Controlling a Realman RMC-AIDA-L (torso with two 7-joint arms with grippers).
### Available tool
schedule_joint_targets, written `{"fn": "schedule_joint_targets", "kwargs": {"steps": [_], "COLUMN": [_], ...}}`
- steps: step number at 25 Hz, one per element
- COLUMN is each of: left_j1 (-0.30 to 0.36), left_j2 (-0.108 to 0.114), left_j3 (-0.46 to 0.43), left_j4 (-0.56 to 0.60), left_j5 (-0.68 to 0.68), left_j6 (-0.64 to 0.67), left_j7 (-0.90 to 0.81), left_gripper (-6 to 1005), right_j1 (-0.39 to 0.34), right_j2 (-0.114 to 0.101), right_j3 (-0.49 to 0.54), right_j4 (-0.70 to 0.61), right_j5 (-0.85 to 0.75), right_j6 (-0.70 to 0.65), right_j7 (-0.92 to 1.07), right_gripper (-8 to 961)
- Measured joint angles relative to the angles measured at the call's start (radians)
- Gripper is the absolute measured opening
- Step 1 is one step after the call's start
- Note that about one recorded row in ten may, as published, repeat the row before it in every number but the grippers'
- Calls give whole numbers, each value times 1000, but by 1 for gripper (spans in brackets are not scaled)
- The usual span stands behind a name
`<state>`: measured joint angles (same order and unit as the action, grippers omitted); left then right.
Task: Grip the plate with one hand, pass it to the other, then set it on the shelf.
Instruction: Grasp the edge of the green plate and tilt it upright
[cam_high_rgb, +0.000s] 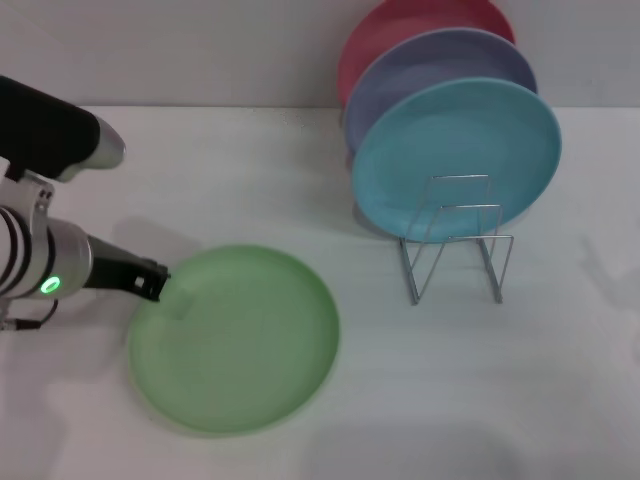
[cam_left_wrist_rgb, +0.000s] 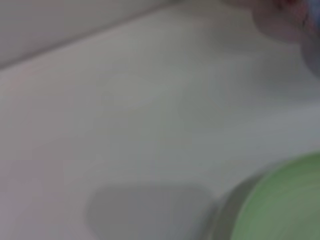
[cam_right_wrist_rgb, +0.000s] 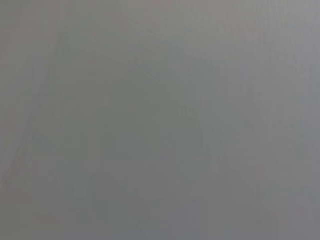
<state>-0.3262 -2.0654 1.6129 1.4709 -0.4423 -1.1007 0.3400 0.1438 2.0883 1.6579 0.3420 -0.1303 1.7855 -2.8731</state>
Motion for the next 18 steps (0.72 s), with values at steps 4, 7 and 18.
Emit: {"fn": "schedule_joint_targets", "kwargs": {"steps": [4, 7, 18], "left_j1": [22, 44, 47], "left_j2": [2, 3, 2], "left_j3": [-7, -9, -16], "left_j4": [54, 101, 111], "left_j5": [3, 3, 19], "left_j6": [9, 22, -93], "left_j7": [1, 3, -12], "left_gripper": [65, 15, 34], "right_j1": [-4, -6, -14], "right_j2": [1, 1, -1], "right_j3": [-6, -14, -13], "right_j4": [32, 76, 44], "right_j5": [0, -7, -3], "right_j6": [1, 2, -3], "right_j7": [1, 7, 6], "right_gripper": [810, 810, 809]}}
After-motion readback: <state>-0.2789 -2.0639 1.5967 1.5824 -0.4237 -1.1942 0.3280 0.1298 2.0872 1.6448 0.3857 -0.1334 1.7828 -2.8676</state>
